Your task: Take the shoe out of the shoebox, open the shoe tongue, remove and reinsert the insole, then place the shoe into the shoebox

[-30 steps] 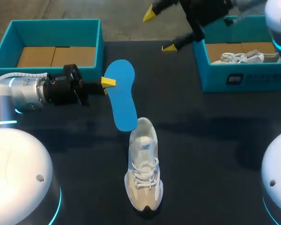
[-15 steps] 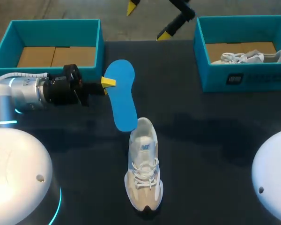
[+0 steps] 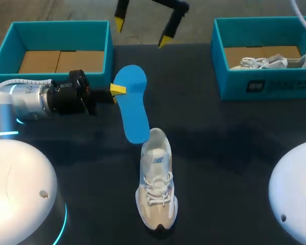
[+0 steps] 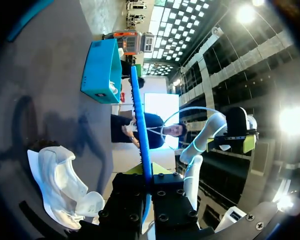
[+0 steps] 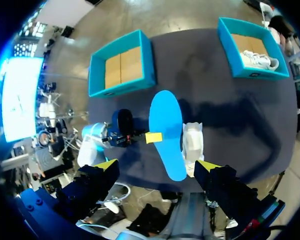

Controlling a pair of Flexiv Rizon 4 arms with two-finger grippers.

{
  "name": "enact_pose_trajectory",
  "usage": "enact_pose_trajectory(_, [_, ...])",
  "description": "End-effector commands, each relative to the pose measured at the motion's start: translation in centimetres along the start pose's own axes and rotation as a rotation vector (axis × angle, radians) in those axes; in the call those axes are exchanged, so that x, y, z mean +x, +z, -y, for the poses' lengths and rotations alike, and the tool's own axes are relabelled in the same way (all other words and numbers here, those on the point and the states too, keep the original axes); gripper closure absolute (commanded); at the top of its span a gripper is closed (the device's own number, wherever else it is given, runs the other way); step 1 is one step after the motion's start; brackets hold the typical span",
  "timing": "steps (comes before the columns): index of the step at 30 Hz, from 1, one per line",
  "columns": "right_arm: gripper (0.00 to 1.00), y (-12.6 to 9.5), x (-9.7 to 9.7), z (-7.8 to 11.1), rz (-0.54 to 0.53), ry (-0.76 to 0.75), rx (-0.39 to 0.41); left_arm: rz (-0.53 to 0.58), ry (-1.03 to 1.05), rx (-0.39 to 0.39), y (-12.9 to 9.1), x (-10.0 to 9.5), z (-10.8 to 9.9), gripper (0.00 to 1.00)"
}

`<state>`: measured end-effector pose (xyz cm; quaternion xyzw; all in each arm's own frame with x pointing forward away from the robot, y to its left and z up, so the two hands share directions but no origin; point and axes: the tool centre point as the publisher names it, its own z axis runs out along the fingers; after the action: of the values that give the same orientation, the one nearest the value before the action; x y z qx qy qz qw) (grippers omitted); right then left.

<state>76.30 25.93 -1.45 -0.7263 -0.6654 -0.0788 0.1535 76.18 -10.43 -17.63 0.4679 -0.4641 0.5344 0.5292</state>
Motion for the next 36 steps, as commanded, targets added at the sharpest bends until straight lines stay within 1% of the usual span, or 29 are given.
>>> enact_pose_trajectory(1, [0.00,0.3,0.8,0.2,0.256,-0.021,-0.002,0.001,-0.001,0.000,0.0,0.0,-0.1,1.00])
enact_pose_trajectory(7, [0.00,0.7,1.0,0.6,0.263,-0.058,-0.009,0.001,-0.001,0.000,0.0,0.0,-0.1,1.00])
enact_pose_trajectory(13, [0.00,1.1,1.3,1.0,0.278,-0.079,0.002,0.001,-0.001,0.000,0.0,0.0,-0.1,1.00])
enact_pose_trajectory(19, [0.00,1.6,1.8,1.5,0.278,-0.056,0.002,0.001,-0.001,0.000,0.0,0.0,-0.1,1.00])
enact_pose_trajectory(22, [0.00,2.5,2.6,1.6,0.293,-0.022,0.006,0.001,-0.001,0.000,0.0,0.0,-0.1,1.00])
enact_pose_trajectory(26, [0.00,3.5,3.5,1.7,0.274,-0.014,0.010,0.001,-0.001,0.000,0.0,0.0,-0.1,1.00])
enact_pose_trajectory(31, [0.00,3.8,4.3,1.7,0.275,-0.033,0.008,0.001,-0.001,0.000,0.0,0.0,-0.1,1.00])
enact_pose_trajectory(34, [0.00,3.6,4.2,1.5,0.265,-0.013,0.005,0.001,-0.001,0.000,0.0,0.0,-0.1,1.00])
enact_pose_trajectory(36, [0.00,3.3,3.7,1.3,0.228,0.012,0.006,0.001,-0.001,0.000,0.0,0.0,-0.1,1.00])
